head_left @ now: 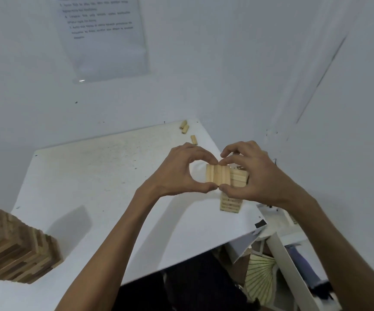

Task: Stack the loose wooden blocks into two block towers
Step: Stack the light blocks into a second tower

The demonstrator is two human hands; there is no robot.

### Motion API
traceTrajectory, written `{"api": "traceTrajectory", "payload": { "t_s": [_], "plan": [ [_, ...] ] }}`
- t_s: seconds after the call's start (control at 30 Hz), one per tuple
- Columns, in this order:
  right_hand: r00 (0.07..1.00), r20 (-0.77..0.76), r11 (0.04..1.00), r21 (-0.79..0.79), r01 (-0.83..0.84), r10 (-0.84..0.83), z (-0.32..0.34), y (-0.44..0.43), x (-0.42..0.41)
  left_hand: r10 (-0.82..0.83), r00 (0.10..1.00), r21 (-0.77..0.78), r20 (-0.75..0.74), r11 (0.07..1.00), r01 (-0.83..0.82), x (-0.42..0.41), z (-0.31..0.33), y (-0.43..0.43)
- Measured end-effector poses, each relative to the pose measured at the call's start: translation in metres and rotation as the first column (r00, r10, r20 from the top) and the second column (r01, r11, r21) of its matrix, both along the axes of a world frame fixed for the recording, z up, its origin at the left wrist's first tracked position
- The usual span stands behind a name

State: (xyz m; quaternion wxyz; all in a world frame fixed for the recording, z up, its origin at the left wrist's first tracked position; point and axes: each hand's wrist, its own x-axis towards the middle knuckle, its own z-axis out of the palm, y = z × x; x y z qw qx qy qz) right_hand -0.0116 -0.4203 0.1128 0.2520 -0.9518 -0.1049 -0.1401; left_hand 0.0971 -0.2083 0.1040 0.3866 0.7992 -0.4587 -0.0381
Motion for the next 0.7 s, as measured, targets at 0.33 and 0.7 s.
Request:
{"api": "traceTrajectory", "payload": {
  "t_s": [0.33, 0.7],
  "plan": [
    [0.997, -0.037, 0.997, -0.030, 0.068, -0.069, -0.012, -0.037, -0.002, -0.111, 0.992, 0.040, -0.063, 0.993, 0.113, 0.017, -0.012, -0.045],
    [0.991, -0.082, 0.995, -0.004, 0.101, -0.101, -0.028, -0.048, -0.003, -0.139, 0.982, 0.073, -0.127, 0.986, 0.149, 0.022, -0.025, -0.058]
  ]
}}
